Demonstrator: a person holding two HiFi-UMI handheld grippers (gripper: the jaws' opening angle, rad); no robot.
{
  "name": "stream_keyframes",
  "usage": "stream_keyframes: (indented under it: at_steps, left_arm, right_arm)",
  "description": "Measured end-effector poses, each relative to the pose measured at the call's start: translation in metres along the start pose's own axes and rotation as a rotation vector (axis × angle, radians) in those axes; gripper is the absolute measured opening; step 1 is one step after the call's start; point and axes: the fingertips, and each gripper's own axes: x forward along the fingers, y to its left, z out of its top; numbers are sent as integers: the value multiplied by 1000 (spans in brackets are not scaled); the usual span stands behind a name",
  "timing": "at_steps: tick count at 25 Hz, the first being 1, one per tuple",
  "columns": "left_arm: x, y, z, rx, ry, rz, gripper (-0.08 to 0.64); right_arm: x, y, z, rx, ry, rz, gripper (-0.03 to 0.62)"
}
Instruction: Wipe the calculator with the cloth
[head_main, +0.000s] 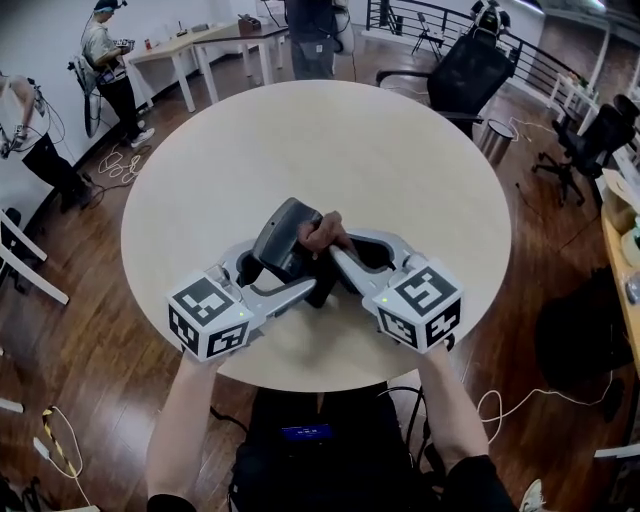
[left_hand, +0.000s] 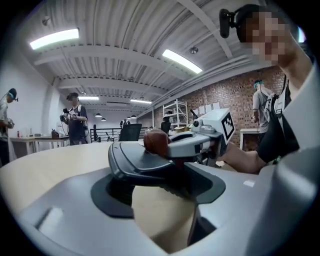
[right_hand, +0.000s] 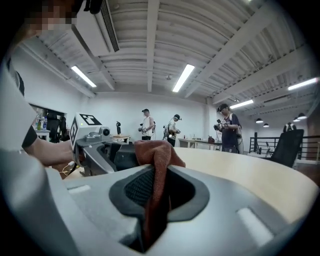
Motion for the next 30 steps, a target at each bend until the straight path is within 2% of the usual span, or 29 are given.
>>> stream_keyframes:
  at_steps: [2, 4, 6, 8, 11, 14, 18, 19, 21, 24, 26, 28, 30]
  left_arm:
    - [0, -6, 2, 54, 15, -7, 291]
    - [2, -12, 5, 113, 33, -11, 287]
    - [6, -16, 7, 163, 49, -13, 281]
    - [9, -19, 10, 195, 59, -18, 274]
    - [10, -23, 14, 237, 61, -31, 270]
    - [4, -26, 14, 268, 65, -38, 265]
    - [5, -29, 13, 284, 73, -40, 256]
    - [6, -29, 12, 289, 76, -42, 222]
    - [5, -28, 11, 299, 79, -44, 219]
    - [3, -28, 11, 321, 81, -38, 218]
    - [4, -31, 13, 342, 85, -28, 215]
    - [7, -36, 15, 373, 91, -16, 209]
    - [9, -40, 15, 408, 99, -6, 204]
  right_arm:
    - [-12, 10, 29, -42, -78, 10, 49]
    - [-22, 39, 59, -112, -143, 84, 49]
    - [-22, 72, 71, -186, -136, 176, 49]
    - [-16, 83, 66, -234, -96, 197, 49]
    - [-15, 57, 58, -198, -94, 121, 49]
    - [-17, 14, 44, -184, -64, -11, 49]
    - [-32, -42, 30, -102, -38, -195, 49]
    - [-37, -44, 33, -101, -45, -216, 49]
    - [-42, -22, 49, -128, -88, -182, 49]
    - [-37, 42, 79, -166, -160, -9, 49]
    - [-30, 78, 84, -208, -141, 87, 49]
    - [-24, 88, 78, -278, -97, 86, 49]
    - [-21, 78, 76, -296, -112, 41, 49]
